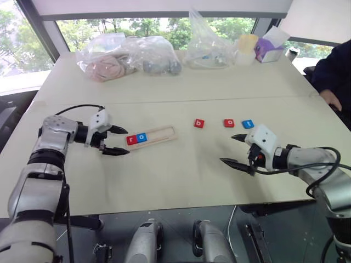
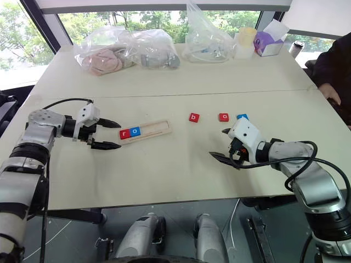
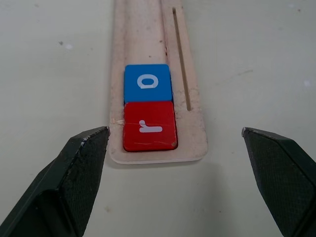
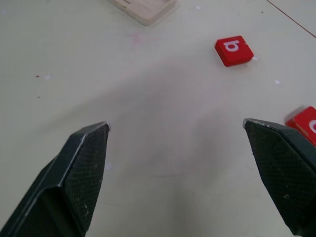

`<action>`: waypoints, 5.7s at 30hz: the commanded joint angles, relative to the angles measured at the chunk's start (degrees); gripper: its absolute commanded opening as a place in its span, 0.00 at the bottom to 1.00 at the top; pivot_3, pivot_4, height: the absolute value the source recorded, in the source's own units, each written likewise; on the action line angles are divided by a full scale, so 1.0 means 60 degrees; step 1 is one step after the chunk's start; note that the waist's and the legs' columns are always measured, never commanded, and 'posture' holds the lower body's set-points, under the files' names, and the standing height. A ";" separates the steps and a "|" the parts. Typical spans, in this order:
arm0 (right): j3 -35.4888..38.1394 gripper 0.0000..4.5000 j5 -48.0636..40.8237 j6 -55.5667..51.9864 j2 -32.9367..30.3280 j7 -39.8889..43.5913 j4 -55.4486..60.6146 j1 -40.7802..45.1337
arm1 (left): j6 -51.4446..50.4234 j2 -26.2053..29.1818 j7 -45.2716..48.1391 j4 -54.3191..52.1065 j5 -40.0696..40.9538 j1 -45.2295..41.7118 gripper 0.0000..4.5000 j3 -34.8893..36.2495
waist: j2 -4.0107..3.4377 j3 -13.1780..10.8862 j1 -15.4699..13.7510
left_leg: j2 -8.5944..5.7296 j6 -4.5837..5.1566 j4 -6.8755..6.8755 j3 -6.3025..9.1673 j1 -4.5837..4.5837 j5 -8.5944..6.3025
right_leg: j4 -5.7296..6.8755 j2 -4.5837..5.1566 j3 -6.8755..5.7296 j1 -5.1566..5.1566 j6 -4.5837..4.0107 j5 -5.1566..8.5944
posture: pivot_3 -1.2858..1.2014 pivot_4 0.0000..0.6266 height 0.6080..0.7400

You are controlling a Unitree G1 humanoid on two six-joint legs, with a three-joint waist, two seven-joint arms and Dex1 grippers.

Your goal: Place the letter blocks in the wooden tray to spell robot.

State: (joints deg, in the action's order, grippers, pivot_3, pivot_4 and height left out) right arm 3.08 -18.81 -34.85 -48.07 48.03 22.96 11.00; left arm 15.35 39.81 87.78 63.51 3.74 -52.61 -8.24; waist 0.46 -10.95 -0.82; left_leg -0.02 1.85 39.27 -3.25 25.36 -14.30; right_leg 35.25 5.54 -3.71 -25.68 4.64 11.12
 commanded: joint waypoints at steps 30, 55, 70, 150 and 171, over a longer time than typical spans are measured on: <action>0.0302 0.99 -0.0087 -0.0250 -0.0228 -0.0155 0.0662 -0.0136 | 0.0311 -0.0846 -0.1847 0.1180 -0.1162 -0.0245 1.00 0.0107 | 0.0009 0.0010 -0.0045 | -0.0001 0.0001 0.0015 0.0010 -0.0038 0.0001 | 0.0009 0.0003 -0.0002 0.0049 0.0015 -0.0009 | 0.52 0.24 0.89; 0.0168 1.00 0.0065 -0.0192 -0.0208 -0.0206 0.0600 -0.0012 | 0.0229 -0.1083 -0.1580 0.0884 -0.1776 0.0475 0.69 -0.0481 | -0.0068 0.0137 -0.0218 | 0.0009 -0.0004 0.0003 0.0007 -0.0166 -0.0004 | -0.0008 0.0017 -0.0005 0.0159 -0.0021 0.0013 | 0.52 0.24 0.89; -0.0057 1.00 0.0194 -0.0102 -0.0047 -0.0267 0.0411 0.0314 | -0.0064 -0.2439 -0.1348 -0.0883 -0.1593 0.0727 0.69 -0.0721 | -0.0072 0.0139 -0.0489 | -0.0055 0.0070 -0.0001 -0.0008 -0.0155 -0.0047 | -0.0064 0.0100 -0.0007 0.0174 0.0004 0.0030 | 0.52 0.24 0.89; -0.0564 1.00 0.0581 0.0420 0.0549 -0.0439 0.0097 0.0235 | -0.4995 -0.2776 -0.3751 -0.8804 -0.1546 0.3343 0.99 -0.2089 | -0.0073 0.0139 -0.0466 | -0.0088 0.0167 -0.0001 -0.0011 -0.0090 -0.0105 | -0.0169 0.0163 -0.0092 0.0208 0.0035 0.0045 | 0.52 0.24 0.89; -0.0511 1.00 0.0487 0.0227 0.0413 -0.0340 0.0231 0.0217 | -0.5501 -0.2293 -0.4248 -0.9703 -0.0157 0.3166 0.99 -0.1105 | -0.0072 0.0131 -0.0228 | -0.0083 0.0166 -0.0003 -0.0006 -0.0070 -0.0104 | -0.0163 0.0159 -0.0093 0.0183 0.0037 0.0044 | 0.52 0.24 0.89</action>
State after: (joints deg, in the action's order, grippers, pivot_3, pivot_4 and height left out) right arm -1.56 -15.37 -33.54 -44.98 45.82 22.28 11.74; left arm -18.42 25.75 62.91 7.10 1.82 -32.33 -16.21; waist 0.03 -10.17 -2.19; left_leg -0.51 2.85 39.25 -3.28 24.94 -14.93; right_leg 34.28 6.49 -4.27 -24.59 4.86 11.39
